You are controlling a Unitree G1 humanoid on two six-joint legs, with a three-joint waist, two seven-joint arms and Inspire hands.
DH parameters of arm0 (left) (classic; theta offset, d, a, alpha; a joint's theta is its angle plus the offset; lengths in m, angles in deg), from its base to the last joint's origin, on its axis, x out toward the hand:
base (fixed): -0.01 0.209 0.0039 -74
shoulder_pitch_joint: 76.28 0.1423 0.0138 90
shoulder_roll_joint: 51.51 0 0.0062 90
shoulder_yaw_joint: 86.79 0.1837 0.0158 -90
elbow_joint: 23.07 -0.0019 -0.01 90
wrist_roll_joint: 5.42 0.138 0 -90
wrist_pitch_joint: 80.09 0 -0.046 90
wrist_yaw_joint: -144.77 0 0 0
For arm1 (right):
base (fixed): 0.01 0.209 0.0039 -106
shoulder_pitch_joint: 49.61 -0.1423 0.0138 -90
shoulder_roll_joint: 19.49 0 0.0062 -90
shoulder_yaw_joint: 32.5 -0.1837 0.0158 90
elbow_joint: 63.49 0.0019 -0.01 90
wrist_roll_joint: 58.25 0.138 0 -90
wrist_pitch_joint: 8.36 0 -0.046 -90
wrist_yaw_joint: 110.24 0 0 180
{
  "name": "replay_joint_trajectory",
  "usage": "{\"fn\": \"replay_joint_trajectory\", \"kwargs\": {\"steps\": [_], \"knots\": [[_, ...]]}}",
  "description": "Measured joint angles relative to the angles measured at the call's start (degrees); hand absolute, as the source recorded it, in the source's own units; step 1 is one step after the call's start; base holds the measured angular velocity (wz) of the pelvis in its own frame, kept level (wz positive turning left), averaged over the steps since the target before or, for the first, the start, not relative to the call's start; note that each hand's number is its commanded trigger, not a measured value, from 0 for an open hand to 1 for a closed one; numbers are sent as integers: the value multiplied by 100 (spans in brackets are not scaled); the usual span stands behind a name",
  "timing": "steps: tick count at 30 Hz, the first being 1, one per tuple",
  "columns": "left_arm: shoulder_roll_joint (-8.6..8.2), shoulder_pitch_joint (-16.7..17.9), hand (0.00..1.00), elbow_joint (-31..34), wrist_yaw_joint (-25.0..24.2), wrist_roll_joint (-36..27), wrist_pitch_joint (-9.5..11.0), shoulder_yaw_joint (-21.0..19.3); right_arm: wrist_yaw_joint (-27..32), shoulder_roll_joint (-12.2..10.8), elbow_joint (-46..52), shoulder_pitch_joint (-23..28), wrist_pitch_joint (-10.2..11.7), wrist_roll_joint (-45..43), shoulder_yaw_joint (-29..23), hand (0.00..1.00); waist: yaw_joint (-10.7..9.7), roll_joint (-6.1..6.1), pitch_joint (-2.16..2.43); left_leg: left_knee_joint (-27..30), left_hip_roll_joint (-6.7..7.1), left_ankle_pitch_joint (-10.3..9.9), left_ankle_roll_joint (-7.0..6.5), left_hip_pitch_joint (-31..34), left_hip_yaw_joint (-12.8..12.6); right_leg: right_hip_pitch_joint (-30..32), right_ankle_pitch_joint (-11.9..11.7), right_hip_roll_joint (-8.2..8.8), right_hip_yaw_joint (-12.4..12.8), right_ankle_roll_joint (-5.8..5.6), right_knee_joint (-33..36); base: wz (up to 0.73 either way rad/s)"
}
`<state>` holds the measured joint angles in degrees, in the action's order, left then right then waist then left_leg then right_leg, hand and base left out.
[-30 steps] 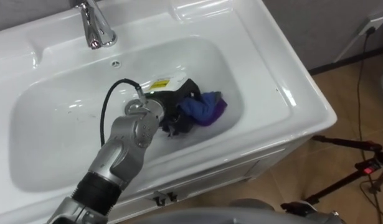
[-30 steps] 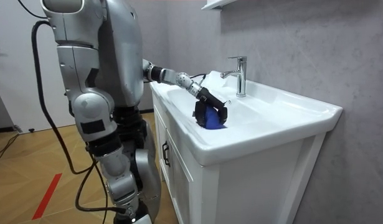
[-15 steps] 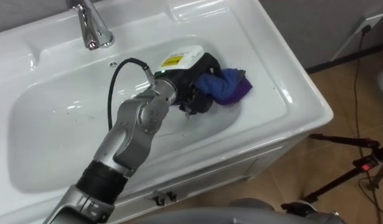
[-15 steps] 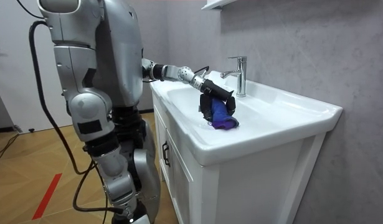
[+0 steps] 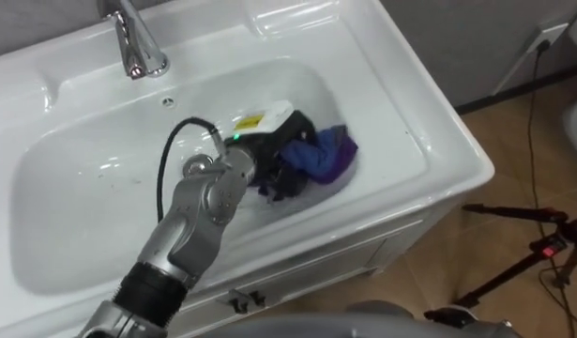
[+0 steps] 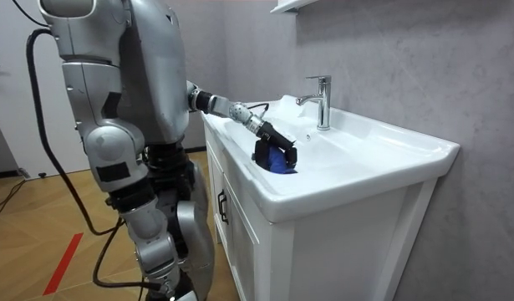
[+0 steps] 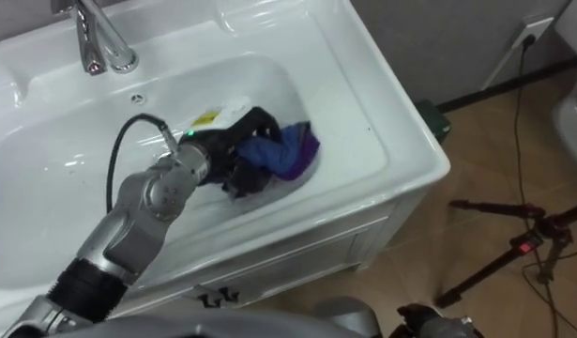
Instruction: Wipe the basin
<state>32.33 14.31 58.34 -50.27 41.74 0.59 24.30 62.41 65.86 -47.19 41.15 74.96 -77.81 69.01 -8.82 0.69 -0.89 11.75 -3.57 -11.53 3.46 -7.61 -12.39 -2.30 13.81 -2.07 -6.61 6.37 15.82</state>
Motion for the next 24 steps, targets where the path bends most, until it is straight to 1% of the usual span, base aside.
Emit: {"fn": "replay_joint_trajectory", "kwargs": {"steps": [1, 2, 3, 4, 6, 7, 8, 9, 10, 11, 12, 13, 14, 16, 17, 18, 19, 21, 23, 24], "knots": [[0, 132, 100, -118, 131, -5, 28, -117, -34, 11, 27, -2, -62, -1, -7, 0, 28, 0, 0, 1, -1, 0, 0, 0, 0, -10, 0, 6, -30, 0, 1, 6], [-1, 176, 100, -209, 197, -7, 69, -184, -44, 12, 35, -2, -78, -2, -41, 0, 57, 0, 0, 0, -1, 0, 0, 4, 1, -16, 0, 9, -46, 0, 1, 12], [-2, 151, 100, -364, 291, -1, 125, -244, -55, 15, 38, -4, -90, -8, -148, 0, 124, -2, 1, -8, -3, 0, 0, 4, 6, -28, 1, 14, -83, 1, -8, 18], [-6, 160, 100, -458, 374, 5, 172, -292, -67, 25, 80, -13, -87, -15, -228, 0, 141, -1, 1, -23, -2, 0, 0, 1, 6, -37, 4, 18, -125, 3, -15, 18], [-5, 173, 100, -600, 539, 8, 265, -361, -66, 24, 134, -27, -82, -101, -399, 0, 196, -6, 7, -51, 2, 0, 0, -9, 17, -16, 19, 15, -126, 6, -33, 4], [-5, 172, 100, -700, 641, 10, 330, -426, -39, 24, 187, -25, -85, -119, -443, 0, 254, -7, 16, -53, 1, 1, 0, -5, 21, 13, 19, 10, -111, 7, -8, -8], [-5, 174, 100, -759, 707, 12, 347, -451, -17, 24, 196, -20, -87, -125, -464, 0, 272, -7, 25, -52, 0, 1, 0, -1, 27, 22, 20, 9, -109, 9, -1, -7], [-6, 183, 100, -919, 863, 12, 401, -529, 29, 23, 192, 2, -96, -132, -569, 0, 302, -6, 48, -54, 0, 1, 0, -1, 41, 25, 19, 8, -118, 10, 10, 0], [-2, 223, 100, -1053, 1048, 18, 445, -637, 65, 25, 211, 46, -112, -146, -672, 0, 307, -11, 69, -58, 0, 1, 0, 2, 50, 33, 20, 8, -124, 12, 18, 0], [4, 258, 100, -1096, 1138, 23, 448, -713, 90, 26, 228, 65, -145, -149, -719, 0, 307, -12, 75, -61, 0, 1, 0, 4, 60, 38, 19, 5, -121, 12, 18, 0], [70, 329, 100, -1185, 1361, 34, 448, -808, 120, 26, 246, 81, -230, -147, -781, 0, 315, -11, 84, -75, 0, 2, 0, 11, 108, 43, 18, -4, -117, 15, 15, 0], [211, 358, 100, -1321, 1617, 40, 448, -818, 146, 33, 245, 83, -340, -143, -781, 0, 320, -9, 99, -101, 0, 2, -1, 12, 179, 36, 15, -13, -127, 21, 11, 0], [284, 367, 100, -1403, 1738, 70, 448, -823, 153, 38, 246, 91, -380, -143, -782, 0, 323, -8, 110, -103, -1, 2, -1, 11, 190, 35, 12, -15, -130, 25, 9, 0], [628, 509, 100, -1601, 2196, 289, 444, -882, 182, 54, 248, 105, -426, -140, -822, 0, 327, -5, 139, -102, -8, 2, 0, 2, 185, 27, 6, -25, -127, 36, 6, 0], [689, 562, 100, -1646, 2307, 342, 443, -928, 186, 63, 249, 107, -426, -142, -829, 0, 334, -4, 143, -102, -9, 2, 0, 0, 181, 27, 5, -25, -128, 38, 7, 0], [745, 679, 100, -1701, 2512, 506, 428, -1083, 211, 78, 252, 116, -421, -140, -853, 0, 344, -2, 148, -103, -10, 2, 0, -3, 180, 20, 4, -25, -128, 39, -5, 0], [801, 752, 100, -1732, 2613, 771, 349, -1197, 230, 102, 252, 132, -413, -142, -901, 0, 359, 9, 156, -106, -10, 2, 0, -13, 180, 12, 3, -24, -134, 40, -17, 0], [891, 818, 100, -1796, 2767, 1129, 223, -1241, 240, 172, 253, 173, -381, -139, -901, 0, 397, 47, 175, -120, -8, 3, 0, -37, 185, -1, 0, -21, -144, 39, -32, 0], [898, 846, 100, -1869, 2854, 1373, 158, -1332, 243, 244, 271, 228, -325, -148, -902, 0, 407, 91, 180, -125, -3, 3, 0, -67, 177, -52, -2, -13, -168, 36, -64, 4], [894, 858, 100, -1918, 2893, 1461, 135, -1364, 242, 272, 294, 279, -318, -132, -946, 0, 433, 118, 197, -112, -2, 3, 0, -78, 168, -82, -3, -13, -164, 33, -93, 0]]}}
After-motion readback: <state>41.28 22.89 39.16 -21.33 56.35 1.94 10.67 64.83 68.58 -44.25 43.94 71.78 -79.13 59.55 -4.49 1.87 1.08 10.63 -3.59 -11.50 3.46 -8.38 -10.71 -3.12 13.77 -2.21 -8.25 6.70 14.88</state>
